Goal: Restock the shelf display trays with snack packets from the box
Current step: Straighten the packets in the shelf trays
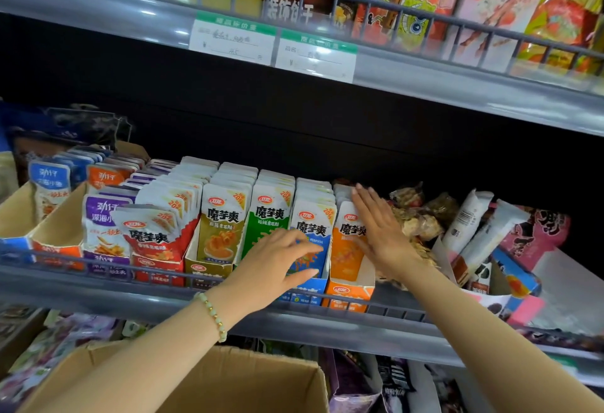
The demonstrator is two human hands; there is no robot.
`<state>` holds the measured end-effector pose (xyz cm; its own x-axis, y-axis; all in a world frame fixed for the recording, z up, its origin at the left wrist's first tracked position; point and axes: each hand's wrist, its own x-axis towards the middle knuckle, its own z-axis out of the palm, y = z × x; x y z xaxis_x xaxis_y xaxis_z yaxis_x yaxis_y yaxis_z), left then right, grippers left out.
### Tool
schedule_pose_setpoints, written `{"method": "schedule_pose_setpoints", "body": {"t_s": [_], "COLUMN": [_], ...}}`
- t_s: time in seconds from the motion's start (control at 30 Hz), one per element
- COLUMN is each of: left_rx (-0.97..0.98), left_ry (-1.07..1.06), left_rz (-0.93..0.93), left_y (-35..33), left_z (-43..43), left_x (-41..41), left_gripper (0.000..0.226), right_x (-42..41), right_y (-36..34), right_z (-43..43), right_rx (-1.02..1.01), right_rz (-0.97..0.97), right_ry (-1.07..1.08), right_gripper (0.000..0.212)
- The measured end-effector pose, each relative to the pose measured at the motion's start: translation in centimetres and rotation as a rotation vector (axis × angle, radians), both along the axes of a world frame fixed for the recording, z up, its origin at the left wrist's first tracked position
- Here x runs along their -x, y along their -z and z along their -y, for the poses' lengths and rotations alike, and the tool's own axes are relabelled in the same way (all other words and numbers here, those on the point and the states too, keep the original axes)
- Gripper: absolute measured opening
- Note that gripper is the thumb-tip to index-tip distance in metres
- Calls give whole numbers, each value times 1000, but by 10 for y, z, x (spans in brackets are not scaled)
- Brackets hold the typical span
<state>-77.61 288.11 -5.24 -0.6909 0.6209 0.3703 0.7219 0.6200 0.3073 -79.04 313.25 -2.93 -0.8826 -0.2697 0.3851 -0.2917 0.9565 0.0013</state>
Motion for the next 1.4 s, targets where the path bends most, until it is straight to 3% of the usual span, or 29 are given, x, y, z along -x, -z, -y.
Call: {"method": "schedule_pose_setpoints", "body": {"t_s": [0.2, 0.53, 0.73, 1.0, 1.2, 1.4], "left_rx": [121, 40, -19, 104, 121, 108], "left_ry": [79, 56, -38, -111, -111, -121], "left_rz": [12, 36, -5, 92, 95, 75], "left_y": [1, -2, -5, 7, 14, 15], "left_z": [-25, -12, 10, 20, 20, 19], "left_x": [-1, -4, -1, 1, 4, 4], "left_gripper": [43, 42, 46, 41, 37, 36], "right_x": [5, -3, -16, 3, 2, 6], "right_y": [-9, -22, -31, -26, -15, -13], "right_z": [6, 9, 24, 78, 87, 95], "right_rx": [109, 166, 215, 27, -18, -75], "right_rz": [22, 52, -43, 2, -153, -185], "right_ry": [23, 30, -38, -109, -152, -127], "right_gripper": [80, 73, 66, 93, 81, 77]}}
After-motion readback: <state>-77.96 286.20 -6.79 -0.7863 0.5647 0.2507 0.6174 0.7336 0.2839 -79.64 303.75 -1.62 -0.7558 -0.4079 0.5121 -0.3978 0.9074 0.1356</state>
